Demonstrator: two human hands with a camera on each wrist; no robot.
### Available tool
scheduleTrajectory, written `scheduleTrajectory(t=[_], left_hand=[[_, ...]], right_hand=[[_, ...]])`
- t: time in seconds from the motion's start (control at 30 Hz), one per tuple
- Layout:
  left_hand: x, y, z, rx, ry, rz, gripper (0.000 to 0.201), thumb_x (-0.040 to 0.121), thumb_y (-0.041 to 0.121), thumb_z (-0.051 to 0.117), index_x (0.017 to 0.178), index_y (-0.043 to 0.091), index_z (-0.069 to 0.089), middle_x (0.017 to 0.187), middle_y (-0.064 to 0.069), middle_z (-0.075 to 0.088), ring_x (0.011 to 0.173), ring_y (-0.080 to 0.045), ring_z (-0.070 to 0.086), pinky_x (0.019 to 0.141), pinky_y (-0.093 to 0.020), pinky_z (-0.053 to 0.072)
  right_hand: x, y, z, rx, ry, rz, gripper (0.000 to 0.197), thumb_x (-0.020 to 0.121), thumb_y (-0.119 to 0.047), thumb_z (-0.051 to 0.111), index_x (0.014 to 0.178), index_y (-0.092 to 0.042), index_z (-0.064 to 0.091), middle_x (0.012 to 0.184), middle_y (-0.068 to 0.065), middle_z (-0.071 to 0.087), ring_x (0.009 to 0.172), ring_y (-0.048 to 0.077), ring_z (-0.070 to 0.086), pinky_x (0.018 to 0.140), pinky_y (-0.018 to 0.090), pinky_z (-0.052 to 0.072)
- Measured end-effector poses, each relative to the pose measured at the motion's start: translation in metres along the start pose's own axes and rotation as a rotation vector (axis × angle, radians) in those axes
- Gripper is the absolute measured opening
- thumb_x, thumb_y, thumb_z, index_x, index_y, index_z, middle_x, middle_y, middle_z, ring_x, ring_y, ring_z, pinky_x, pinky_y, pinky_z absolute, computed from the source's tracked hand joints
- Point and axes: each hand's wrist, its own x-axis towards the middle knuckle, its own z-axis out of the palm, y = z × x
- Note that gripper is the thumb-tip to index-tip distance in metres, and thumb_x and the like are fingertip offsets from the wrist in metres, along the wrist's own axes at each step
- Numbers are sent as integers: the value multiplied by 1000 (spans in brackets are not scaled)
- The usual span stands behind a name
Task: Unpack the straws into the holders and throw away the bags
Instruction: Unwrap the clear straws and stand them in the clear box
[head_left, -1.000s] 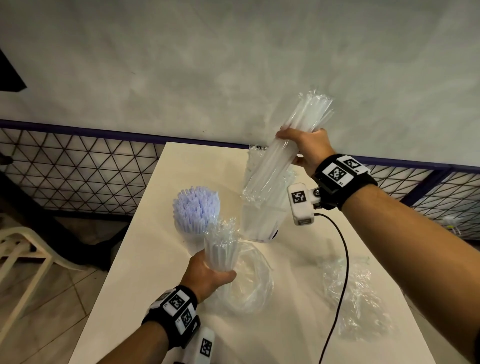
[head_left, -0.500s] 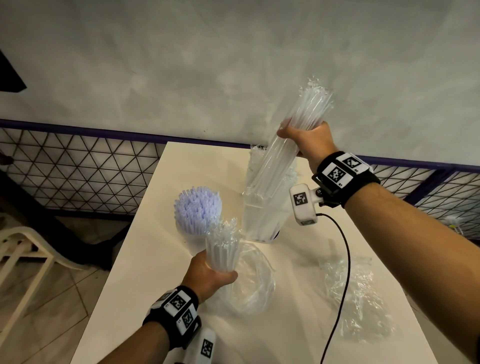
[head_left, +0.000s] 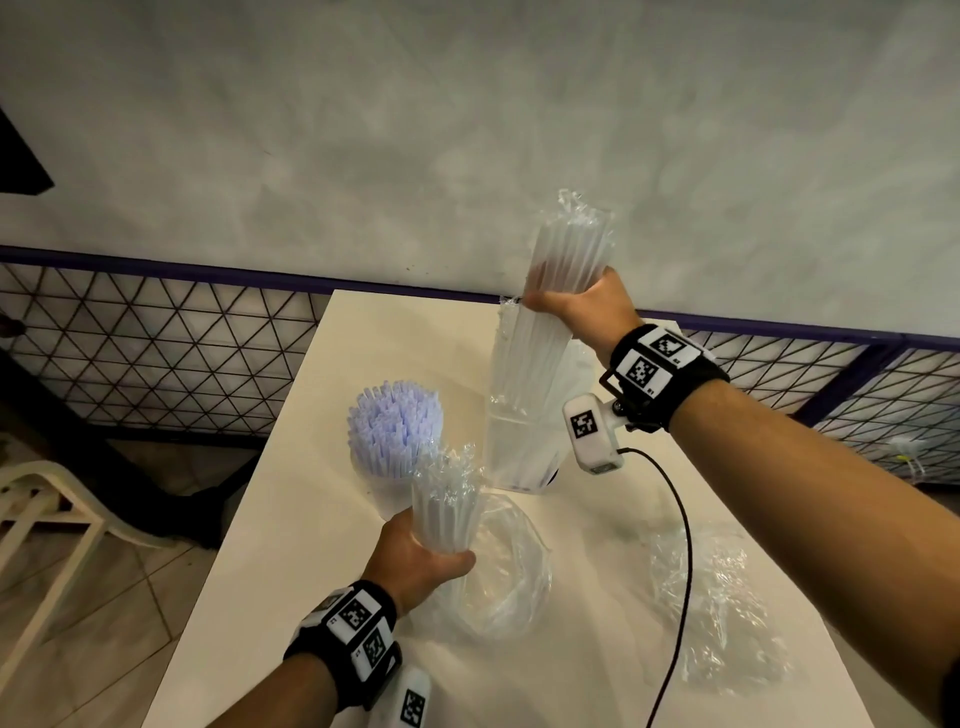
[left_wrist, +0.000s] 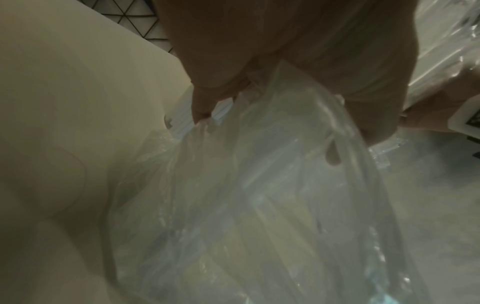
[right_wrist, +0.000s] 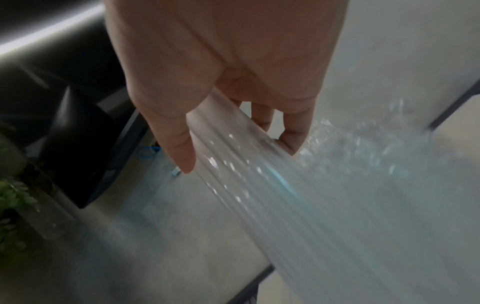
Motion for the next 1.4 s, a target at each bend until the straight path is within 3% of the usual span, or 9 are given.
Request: scheduleTrajectory(t=[0.1,0.23,0.37,0.5,0.67,0.83,0.97,1.13,1.4], left_hand=[[0,0,0,3,3,1,55,47,32,85,97,17,64,87,1,72,82,-12,69,67,-19,51],[0,0,0,11,4,3,58,46,35,84,97,18,64,88,2,72,82,-12,68,66,-17,50],[-1,1,0,19,5,2,49,51,28,86,94,19,65,87,2,72,82,-12,69,66,-18,49],[-2,3,0,18,2,9,44,53,24,87,91,19,65,85,0,73,82,-14,70,67,-20,51],[-2,4,1,13,-8,14,45,50,26,86,90,19,65,85,-2,72,82,-15,69,68,-22,53],[-1,2,1,9,-16,24,54,42,38,82,90,18,67,84,-1,73,80,-14,70,65,-21,53],[0,0,-1,6,-16,27,55,42,39,81,90,18,67,84,-3,73,79,-15,71,69,-26,57],[0,0,0,0,-18,23,59,39,41,81,92,19,67,86,-2,73,81,-15,70,72,-26,56],[1,0,0,7,-7,13,59,40,40,82,92,18,66,85,0,73,80,-12,70,67,-21,52]], right_hand=[[-10,16,10,-43,-36,27,34,67,-31,90,91,-21,68,91,-1,73,84,12,71,76,29,58],[-14,34,14,-178,-111,12,79,45,-55,92,111,-19,67,100,-3,74,94,13,71,89,38,59],[-15,22,2,-51,-92,-60,94,52,-33,98,131,-21,51,124,-7,64,112,7,61,98,29,51],[-11,8,-11,-12,38,-215,111,52,-27,99,142,-34,34,136,-3,46,111,12,57,82,25,56],[-8,5,-6,-456,-42,-445,72,89,-42,71,148,-19,38,151,1,45,133,17,47,106,26,40],[-16,39,7,-780,-187,-508,39,106,-28,40,140,-14,53,143,7,57,129,28,53,106,33,39],[-28,61,6,-814,-347,-461,43,104,-31,36,138,-12,54,143,11,56,139,27,45,111,34,36],[-38,46,0,-212,-159,-387,63,93,-43,41,150,-17,39,152,-5,43,137,2,36,114,17,26],[-26,58,21,-979,-54,-672,65,99,-48,50,154,-21,30,164,-4,23,152,24,20,119,46,24]])
